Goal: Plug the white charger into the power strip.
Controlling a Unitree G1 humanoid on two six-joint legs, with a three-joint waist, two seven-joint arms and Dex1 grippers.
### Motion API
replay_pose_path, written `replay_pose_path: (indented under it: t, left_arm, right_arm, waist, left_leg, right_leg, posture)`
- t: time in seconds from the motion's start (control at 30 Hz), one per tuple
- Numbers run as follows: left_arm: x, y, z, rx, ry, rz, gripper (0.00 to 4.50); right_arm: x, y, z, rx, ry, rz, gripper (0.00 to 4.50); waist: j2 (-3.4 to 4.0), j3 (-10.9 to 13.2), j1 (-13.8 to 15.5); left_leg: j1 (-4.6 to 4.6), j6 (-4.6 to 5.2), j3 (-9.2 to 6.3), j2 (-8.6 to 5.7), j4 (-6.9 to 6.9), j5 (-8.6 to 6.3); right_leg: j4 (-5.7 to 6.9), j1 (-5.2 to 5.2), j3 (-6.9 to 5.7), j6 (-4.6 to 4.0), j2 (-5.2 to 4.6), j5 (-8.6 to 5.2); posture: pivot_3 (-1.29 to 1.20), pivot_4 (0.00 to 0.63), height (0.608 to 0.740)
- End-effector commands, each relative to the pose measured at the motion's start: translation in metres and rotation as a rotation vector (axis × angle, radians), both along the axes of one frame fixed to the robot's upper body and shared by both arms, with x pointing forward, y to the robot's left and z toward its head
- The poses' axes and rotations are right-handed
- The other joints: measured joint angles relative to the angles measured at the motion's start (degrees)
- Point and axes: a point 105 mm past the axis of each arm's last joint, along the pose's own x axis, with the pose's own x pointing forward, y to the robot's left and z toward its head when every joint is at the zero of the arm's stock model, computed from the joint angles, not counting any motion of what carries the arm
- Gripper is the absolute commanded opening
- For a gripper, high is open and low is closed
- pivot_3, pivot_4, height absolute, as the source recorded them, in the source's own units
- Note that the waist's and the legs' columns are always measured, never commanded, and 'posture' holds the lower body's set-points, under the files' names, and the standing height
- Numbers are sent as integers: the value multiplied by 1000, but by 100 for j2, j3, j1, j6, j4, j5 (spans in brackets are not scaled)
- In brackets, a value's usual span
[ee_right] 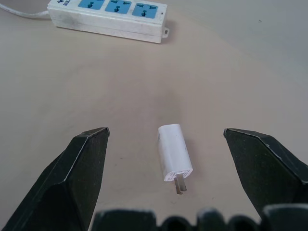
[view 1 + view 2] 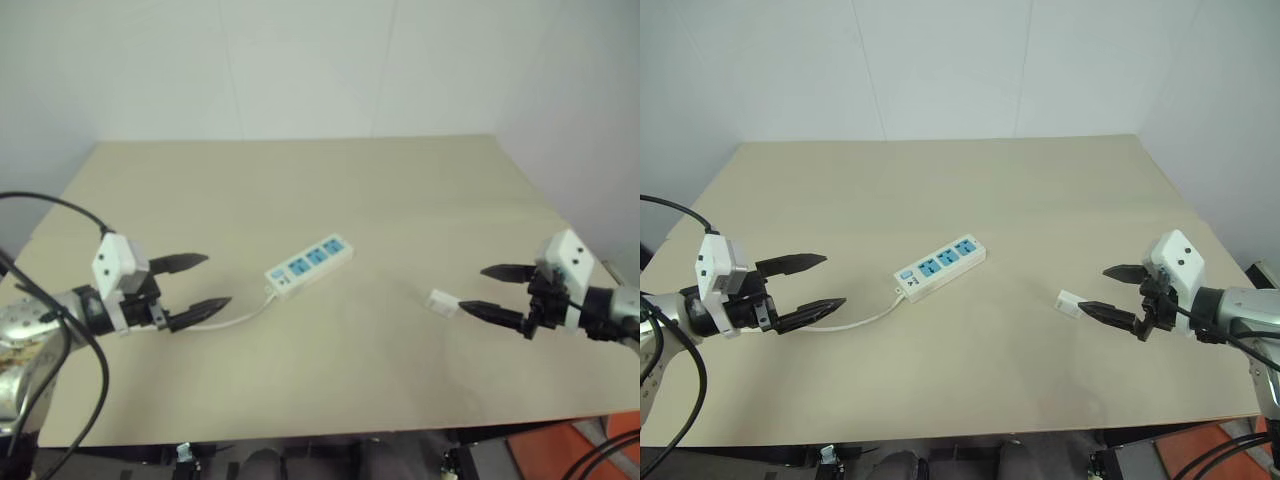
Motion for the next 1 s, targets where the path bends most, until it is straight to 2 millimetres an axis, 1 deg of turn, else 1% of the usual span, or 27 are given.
replay_pose_path:
  t: [0.03, 0.3, 0.4, 0.5, 0.57, 0.67, 0.77, 0.9, 1.0]
  left_arm:
    - [-2, -4, 6, 9, -28, -18, 4480]
    - [-1, -4, 6, 10, -28, -19, 4480]
    - [5, -7, 3, 18, -34, -16, 4480]
    - [20, -17, -3, 28, -58, -10, 4480]
    - [36, -25, -9, 45, -93, 6, 4480]
    - [59, -35, -17, 14, -124, 29, 4480]
    - [78, -44, -32, 8, -129, 38, 4480]
    - [90, -59, -53, -9, -94, -5, 4480]
    - [97, -67, -66, -40, -77, -8, 4480]
  right_arm:
    - [-1, 5, 16, -3, -69, 26, 4500]
    - [-2, 6, 17, 9, -76, 31, 4500]
    - [-1, 11, 20, 33, -85, 39, 4500]
    - [4, 17, 21, 43, -94, 52, 4500]
    - [7, 22, 21, 45, -98, 67, 4500]
    - [11, 30, 25, 58, -114, 89, 4500]
    - [15, 35, 26, 62, -122, 97, 4500]
    - [17, 38, 28, 72, -134, 100, 4500]
    - [15, 40, 30, 80, -142, 99, 4500]
  waist:
    - [0, 0, 0]
    - [0, 0, -1]
    - [0, 0, 1]
    - [0, 0, 9]
    - [0, -1, 24]
    - [-1, 0, 29]
    - [-2, 0, 31]
    - [-2, 0, 16]
    - [-2, 0, 18]
  left_leg:
    - [0, 0, 0, 0, 0, 0]
    - [0, 0, 0, 0, 0, 0]
    - [0, 0, 0, 0, 0, 0]
    - [3, 0, 0, -2, 4, 0]
    - [3, 0, -3, -5, 6, 0]
    - [0, 0, -6, -6, 7, 0]
    - [-4, 0, -6, -10, 8, 0]
    - [-7, 0, -5, -10, 13, 0]
    - [-6, 0, -5, -11, 15, 0]
  right_leg:
    - [0, 0, 0, 0, 0, 0]
    - [0, 0, 0, 0, 0, 0]
    - [0, 1, 0, 0, 0, 0]
    - [3, 5, 0, 0, 0, 1]
    - [4, 7, -1, 0, -1, 1]
    - [2, 7, -3, -1, 0, 3]
    - [2, 3, -2, 0, -2, 4]
    - [3, 2, -1, 3, -4, 7]
    - [5, 3, -1, 3, -4, 8]
  posture:
    - [0, 150, 740]
    - [0, 150, 740]
    - [0, 150, 740]
    - [0, 150, 740]
    - [0, 150, 740]
    - [0, 150, 740]
    - [0, 150, 740]
    - [0, 150, 740]
    - [0, 150, 740]
